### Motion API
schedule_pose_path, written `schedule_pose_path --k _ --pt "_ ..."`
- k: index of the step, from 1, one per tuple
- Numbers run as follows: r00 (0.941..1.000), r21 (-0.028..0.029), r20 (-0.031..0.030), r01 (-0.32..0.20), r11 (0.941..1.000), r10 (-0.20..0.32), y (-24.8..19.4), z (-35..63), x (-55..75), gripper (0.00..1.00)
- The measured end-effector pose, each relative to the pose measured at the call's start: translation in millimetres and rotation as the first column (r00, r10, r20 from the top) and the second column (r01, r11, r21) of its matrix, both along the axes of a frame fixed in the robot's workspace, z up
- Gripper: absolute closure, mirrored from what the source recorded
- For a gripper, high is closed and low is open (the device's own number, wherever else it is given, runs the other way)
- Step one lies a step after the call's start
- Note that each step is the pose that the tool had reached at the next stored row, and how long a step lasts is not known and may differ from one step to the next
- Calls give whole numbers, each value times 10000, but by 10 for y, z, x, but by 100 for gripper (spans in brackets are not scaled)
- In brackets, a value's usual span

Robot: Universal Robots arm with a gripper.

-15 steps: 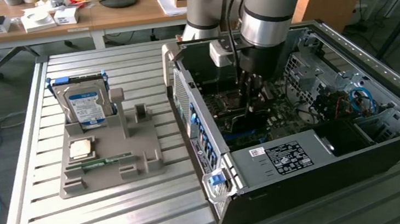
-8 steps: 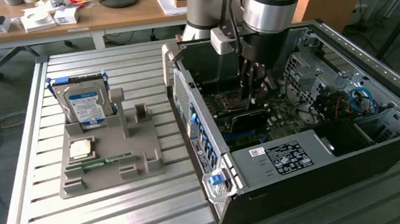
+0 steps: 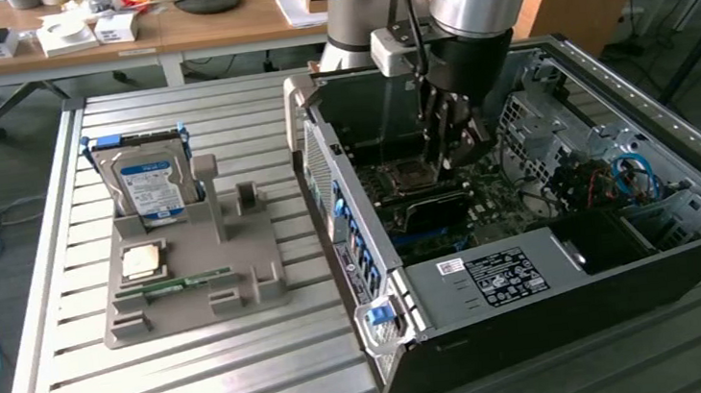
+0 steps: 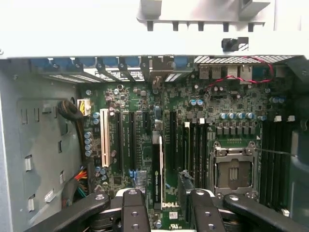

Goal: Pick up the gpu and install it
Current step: 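Insert the gpu into the slot, then press down on the gpu until it lock into place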

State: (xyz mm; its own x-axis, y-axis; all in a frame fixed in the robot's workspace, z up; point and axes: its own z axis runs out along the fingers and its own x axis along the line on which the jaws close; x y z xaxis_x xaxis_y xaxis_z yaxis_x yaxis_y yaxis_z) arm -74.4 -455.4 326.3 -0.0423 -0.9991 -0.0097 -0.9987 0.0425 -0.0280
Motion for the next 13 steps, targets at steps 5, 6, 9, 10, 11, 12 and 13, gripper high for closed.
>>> schedule_pose_path --k 5,6,9,10,11,12,13 --pt "10000 5 0 1 10000 -1 0 0 0 60" --pt "10000 5 0 1 10000 -1 0 0 0 60" --pt "10000 5 0 1 10000 -1 0 0 0 60" --pt "10000 5 0 1 10000 -1 0 0 0 60" --pt "10000 5 -1 1 10000 -1 0 0 0 60" --pt "10000 6 -1 0 10000 0 0 0 0 60" --pt "10000 4 -1 0 10000 0 0 1 0 60"
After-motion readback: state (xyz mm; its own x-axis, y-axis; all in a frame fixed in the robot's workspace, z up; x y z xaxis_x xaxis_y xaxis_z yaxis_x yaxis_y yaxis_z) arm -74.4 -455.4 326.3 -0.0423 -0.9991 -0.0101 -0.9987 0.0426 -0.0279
